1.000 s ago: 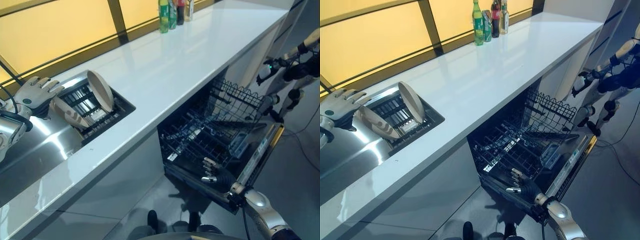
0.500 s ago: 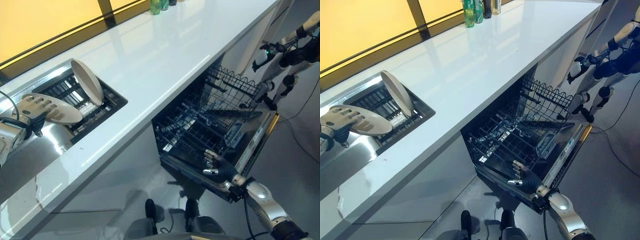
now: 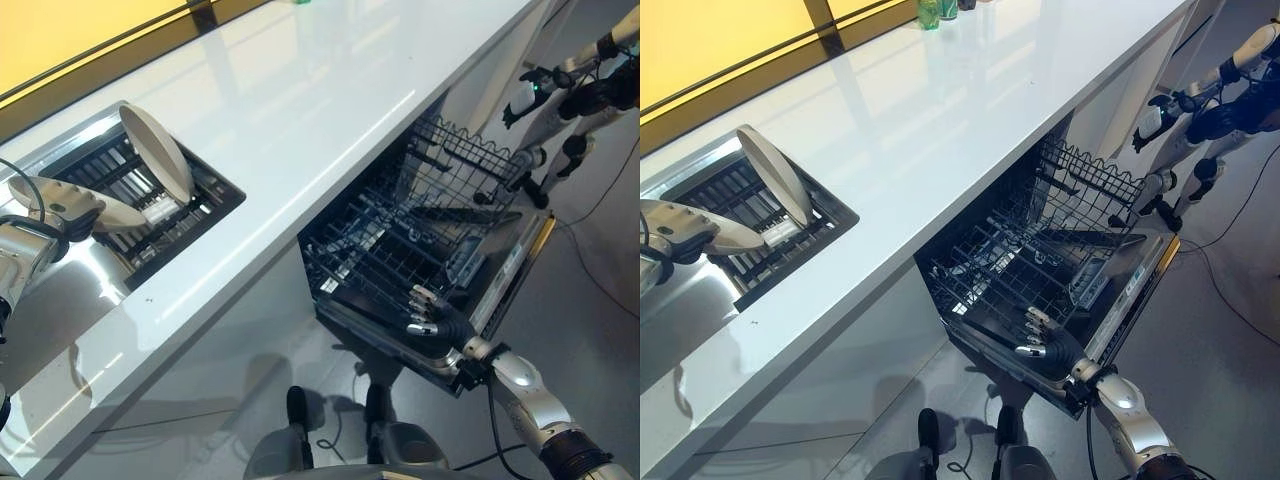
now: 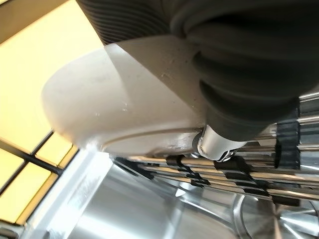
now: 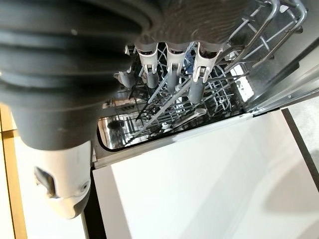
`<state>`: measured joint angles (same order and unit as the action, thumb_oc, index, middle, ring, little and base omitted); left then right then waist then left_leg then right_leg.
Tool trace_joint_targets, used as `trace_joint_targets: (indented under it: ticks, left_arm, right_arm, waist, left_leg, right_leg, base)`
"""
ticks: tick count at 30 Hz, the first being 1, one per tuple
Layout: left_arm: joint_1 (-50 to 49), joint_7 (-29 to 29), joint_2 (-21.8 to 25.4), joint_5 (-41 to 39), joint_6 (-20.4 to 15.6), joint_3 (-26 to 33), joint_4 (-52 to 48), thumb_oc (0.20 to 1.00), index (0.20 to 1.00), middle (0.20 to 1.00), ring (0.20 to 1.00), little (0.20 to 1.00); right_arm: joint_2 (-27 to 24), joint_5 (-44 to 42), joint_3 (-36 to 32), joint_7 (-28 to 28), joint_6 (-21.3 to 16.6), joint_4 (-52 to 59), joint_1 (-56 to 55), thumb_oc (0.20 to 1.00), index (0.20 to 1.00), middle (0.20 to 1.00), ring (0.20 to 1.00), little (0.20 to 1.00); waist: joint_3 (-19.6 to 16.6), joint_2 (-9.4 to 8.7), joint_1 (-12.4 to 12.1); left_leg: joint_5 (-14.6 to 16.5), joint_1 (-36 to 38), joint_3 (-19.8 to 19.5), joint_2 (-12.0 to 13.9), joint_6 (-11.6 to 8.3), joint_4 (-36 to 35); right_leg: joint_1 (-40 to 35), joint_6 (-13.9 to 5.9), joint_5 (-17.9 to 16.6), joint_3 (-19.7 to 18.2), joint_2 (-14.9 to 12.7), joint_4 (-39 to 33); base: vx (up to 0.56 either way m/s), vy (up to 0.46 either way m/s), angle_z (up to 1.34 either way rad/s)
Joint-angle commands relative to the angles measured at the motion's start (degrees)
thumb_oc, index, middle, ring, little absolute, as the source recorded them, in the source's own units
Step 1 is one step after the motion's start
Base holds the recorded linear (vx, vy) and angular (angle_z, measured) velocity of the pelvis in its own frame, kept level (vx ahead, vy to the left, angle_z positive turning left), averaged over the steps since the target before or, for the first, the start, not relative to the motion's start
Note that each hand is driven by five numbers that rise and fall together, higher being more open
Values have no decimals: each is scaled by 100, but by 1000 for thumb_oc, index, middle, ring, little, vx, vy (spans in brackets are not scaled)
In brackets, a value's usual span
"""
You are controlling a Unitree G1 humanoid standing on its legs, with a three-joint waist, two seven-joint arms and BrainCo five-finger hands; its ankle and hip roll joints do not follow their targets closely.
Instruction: Pick up plates and place into dishwasher.
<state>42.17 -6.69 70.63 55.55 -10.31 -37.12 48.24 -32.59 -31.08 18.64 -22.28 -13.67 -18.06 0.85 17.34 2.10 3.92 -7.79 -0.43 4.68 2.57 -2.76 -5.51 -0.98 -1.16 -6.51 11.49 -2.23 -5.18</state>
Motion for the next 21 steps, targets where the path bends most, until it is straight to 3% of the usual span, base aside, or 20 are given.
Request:
trace_joint_targets:
  ticks: [1, 6, 10, 13, 18, 21]
  left_arm:
    - [413, -441, 151, 112, 496, 44, 283, 200, 200, 200, 200, 200]
    - [327, -720, 101, 3, 647, 164, 254, 200, 200, 200, 200, 200]
    - [229, -1113, 132, 27, 674, 245, 34, 200, 200, 200, 200, 200]
    - [-120, -1416, 110, -490, 760, 531, -684, 200, 200, 200, 200, 200]
    - [-1033, -1822, 76, -1083, 919, 1377, -2365, 200, 200, 200, 200, 200]
    - [-1490, -2184, -187, -1393, 469, 1967, -3209, 200, 200, 200, 200, 200]
  right_arm:
    - [-53, -214, -108, -95, -458, 394, 152, 1000, 1000, 1000, 1000, 1000]
    - [6, -228, -97, -105, -533, 461, 127, 1000, 1000, 1000, 1000, 1000]
    - [-48, 63, -113, 138, -928, 728, 144, 1000, 1000, 1000, 1000, 1000]
    - [-191, 1322, -125, 1093, -1440, 1050, 195, 1000, 1000, 1000, 1000, 1000]
    - [-629, 2462, -505, 2498, -1691, 1875, 522, 1000, 1000, 1000, 1000, 1000]
    - [-809, 3319, -745, 3202, -1844, 2217, 814, 1000, 1000, 1000, 1000, 1000]
  waist:
    - [-68, -27, -26]
    - [-260, 12, -39]
    - [-431, 48, -68]
    - [-539, 43, -148]
    - [-694, 53, -377]
    - [-770, 47, -505]
  left_leg:
    - [799, 117, 183, -481, 219, 88]
    - [814, 213, 148, -484, 192, 59]
    - [838, 303, 114, -487, 170, 51]
    - [861, 356, 74, -487, 168, 54]
    - [931, 459, -67, -490, 193, 75]
    - [966, 515, -150, -498, 192, 79]
  right_leg:
    - [161, -654, 470, 60, -273, 336]
    - [19, -638, 495, 102, -273, 269]
    - [-110, -637, 524, 128, -276, 221]
    - [-184, -642, 546, 172, -288, 209]
    - [-325, -616, 612, 203, -290, 215]
    - [-418, -595, 642, 221, -291, 194]
  base:
    - [24, -39, 2]
    - [18, -45, 2]
    - [11, -79, 2]
    - [-1, -89, 3]
    - [-12, -86, 3]
    - [-17, -68, 8]
